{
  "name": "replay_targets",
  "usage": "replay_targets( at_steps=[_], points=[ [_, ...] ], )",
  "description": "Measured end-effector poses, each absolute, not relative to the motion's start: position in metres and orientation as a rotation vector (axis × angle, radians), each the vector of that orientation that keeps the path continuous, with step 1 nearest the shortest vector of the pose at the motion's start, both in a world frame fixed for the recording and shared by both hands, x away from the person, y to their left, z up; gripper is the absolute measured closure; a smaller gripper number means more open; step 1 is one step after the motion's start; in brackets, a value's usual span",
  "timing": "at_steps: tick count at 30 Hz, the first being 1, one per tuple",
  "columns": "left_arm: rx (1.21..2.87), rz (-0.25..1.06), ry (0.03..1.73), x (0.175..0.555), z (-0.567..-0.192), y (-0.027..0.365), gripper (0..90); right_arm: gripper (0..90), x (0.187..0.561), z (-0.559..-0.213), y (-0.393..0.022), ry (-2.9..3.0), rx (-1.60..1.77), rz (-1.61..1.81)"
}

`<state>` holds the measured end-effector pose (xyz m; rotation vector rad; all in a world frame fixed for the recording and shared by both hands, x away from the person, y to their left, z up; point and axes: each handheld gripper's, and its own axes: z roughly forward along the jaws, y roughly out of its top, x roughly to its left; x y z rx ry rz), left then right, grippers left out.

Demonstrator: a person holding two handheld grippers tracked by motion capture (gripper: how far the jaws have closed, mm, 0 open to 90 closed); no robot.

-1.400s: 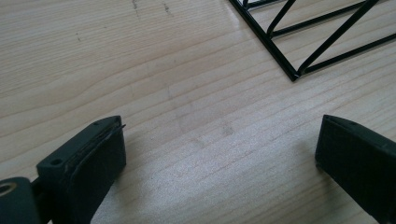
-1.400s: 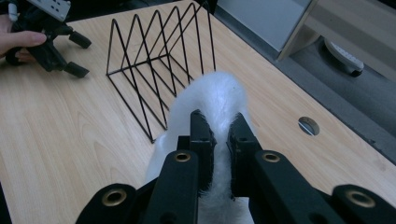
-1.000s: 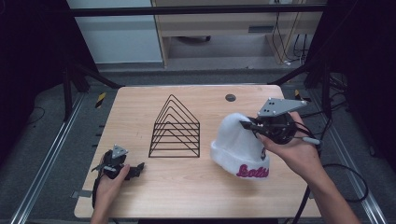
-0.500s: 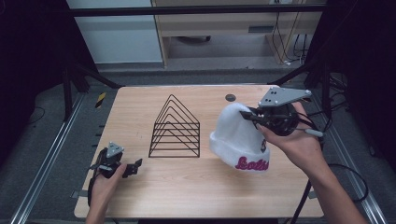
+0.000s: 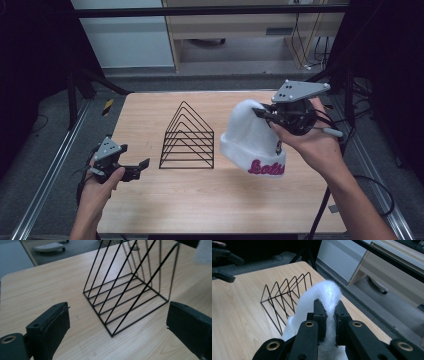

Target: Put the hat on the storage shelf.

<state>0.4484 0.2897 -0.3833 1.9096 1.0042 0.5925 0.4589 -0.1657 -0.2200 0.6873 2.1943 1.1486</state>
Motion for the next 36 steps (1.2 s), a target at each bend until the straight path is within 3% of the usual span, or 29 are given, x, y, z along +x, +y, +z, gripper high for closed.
replay_targets(
  at_steps=[16, 36],
  points=[
    [1.98, 0.586, 0.813, 0.456, -0.324, 0.237, 4.0, 83.6, 0.473, -0.196, -0.153, 2.158, 0.679, 1.161],
    [2.002, 0.538, 0.744, 0.467, -0.312, 0.209, 4.7, 83.6, 0.478, -0.178, -0.125, 2.13, 0.634, 1.211]
  ],
)
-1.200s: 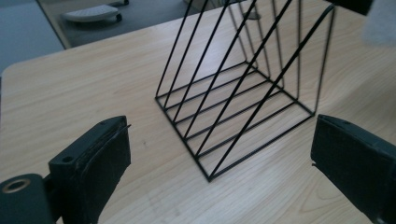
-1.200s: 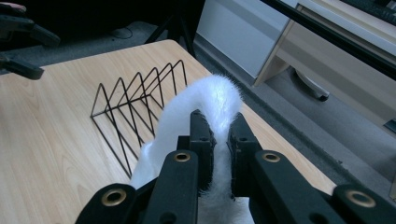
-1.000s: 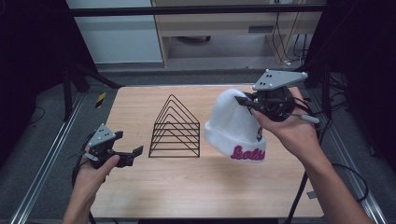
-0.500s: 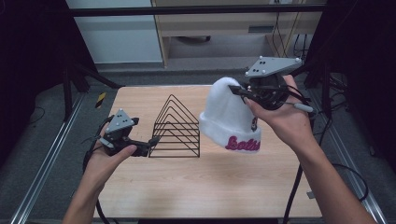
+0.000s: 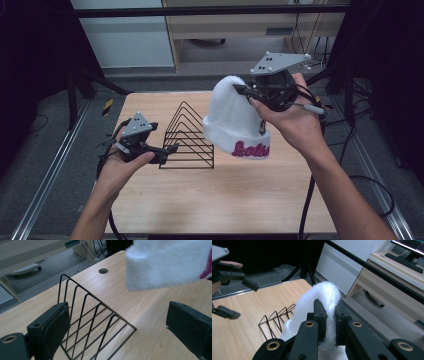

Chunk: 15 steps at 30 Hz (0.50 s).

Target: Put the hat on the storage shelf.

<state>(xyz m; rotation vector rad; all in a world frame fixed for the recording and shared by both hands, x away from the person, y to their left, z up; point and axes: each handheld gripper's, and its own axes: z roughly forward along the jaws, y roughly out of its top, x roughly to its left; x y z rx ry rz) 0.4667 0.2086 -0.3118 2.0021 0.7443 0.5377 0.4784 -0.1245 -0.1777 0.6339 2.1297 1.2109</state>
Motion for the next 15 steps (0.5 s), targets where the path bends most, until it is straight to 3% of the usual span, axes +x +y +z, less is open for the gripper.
replay_targets(
  at_steps=[15],
  points=[
    [2.018, 0.536, 0.718, 0.468, -0.311, 0.198, 5.7, 83.6, 0.478, -0.162, -0.099, 2.121, 0.58, 1.252]
  ],
)
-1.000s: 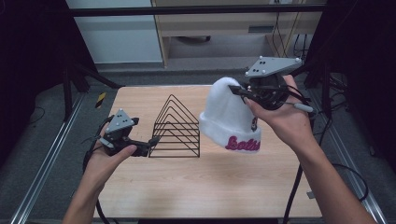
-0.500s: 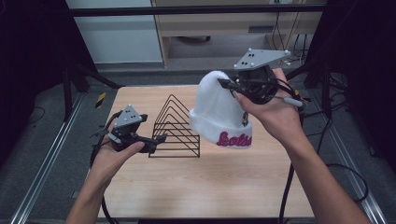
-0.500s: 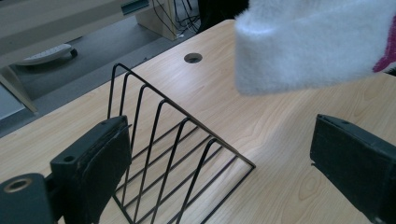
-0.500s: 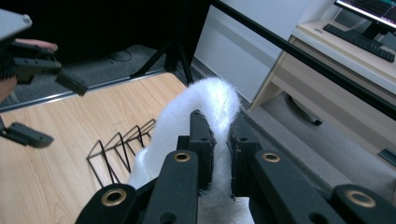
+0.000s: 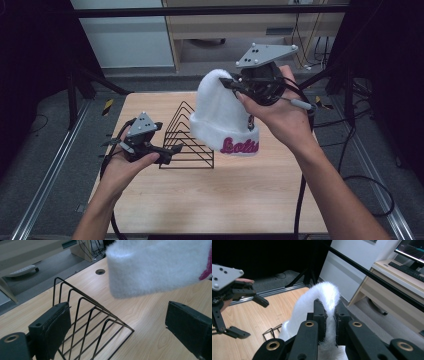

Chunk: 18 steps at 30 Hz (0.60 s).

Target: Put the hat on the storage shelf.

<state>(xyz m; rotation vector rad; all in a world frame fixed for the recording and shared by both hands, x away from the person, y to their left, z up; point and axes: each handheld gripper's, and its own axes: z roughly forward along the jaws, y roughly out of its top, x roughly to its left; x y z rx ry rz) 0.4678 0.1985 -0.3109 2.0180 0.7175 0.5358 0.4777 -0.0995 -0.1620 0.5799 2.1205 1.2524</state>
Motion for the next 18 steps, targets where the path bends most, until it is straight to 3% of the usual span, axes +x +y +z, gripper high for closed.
replay_targets(
  at_steps=[18],
  points=[
    [2.022, 0.524, 0.716, 0.475, -0.312, 0.189, 6.1, 83.5, 0.481, -0.152, -0.076, 2.128, 0.54, 1.275]
  ],
)
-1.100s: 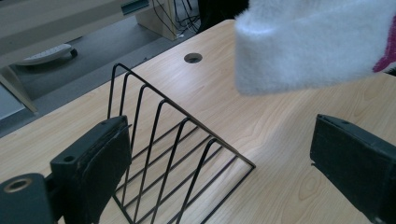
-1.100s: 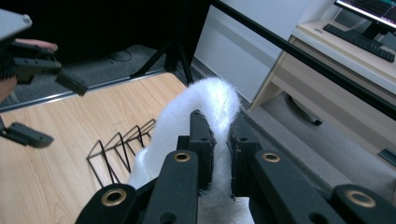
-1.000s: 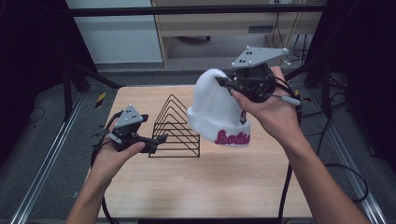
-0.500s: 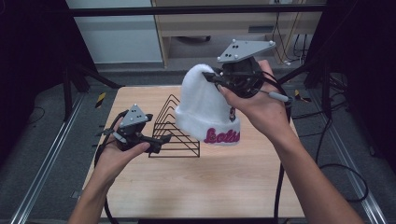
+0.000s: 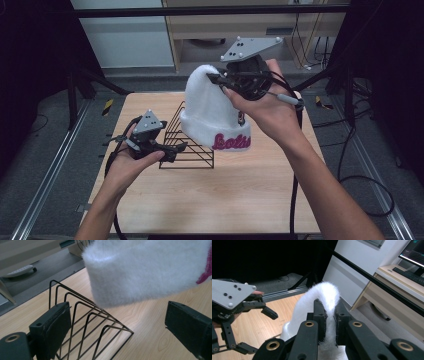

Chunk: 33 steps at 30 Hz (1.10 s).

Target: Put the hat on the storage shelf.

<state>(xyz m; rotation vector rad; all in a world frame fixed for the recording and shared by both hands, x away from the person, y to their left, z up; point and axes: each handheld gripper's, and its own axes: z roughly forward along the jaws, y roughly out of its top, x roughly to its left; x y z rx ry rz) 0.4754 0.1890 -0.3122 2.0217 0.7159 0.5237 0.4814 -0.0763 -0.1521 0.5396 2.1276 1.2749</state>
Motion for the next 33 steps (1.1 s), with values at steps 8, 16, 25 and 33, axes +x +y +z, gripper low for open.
replay_targets(
  at_steps=[8, 16, 25, 33],
  points=[
    [2.01, 0.504, 0.72, 0.48, -0.314, 0.188, 6.3, 83.5, 0.482, -0.151, -0.065, 2.141, 0.52, 1.281],
    [1.996, 0.468, 0.714, 0.483, -0.313, 0.186, 7.3, 83.5, 0.482, -0.151, -0.051, 2.156, 0.491, 1.295],
    [1.994, 0.464, 0.712, 0.483, -0.312, 0.185, 31.8, 83.4, 0.48, -0.151, -0.042, 2.165, 0.465, 1.298],
    [1.939, 0.442, 0.778, 0.491, -0.31, 0.193, 63.1, 83.4, 0.484, -0.153, -0.041, 2.174, 0.467, 1.281]
  ],
)
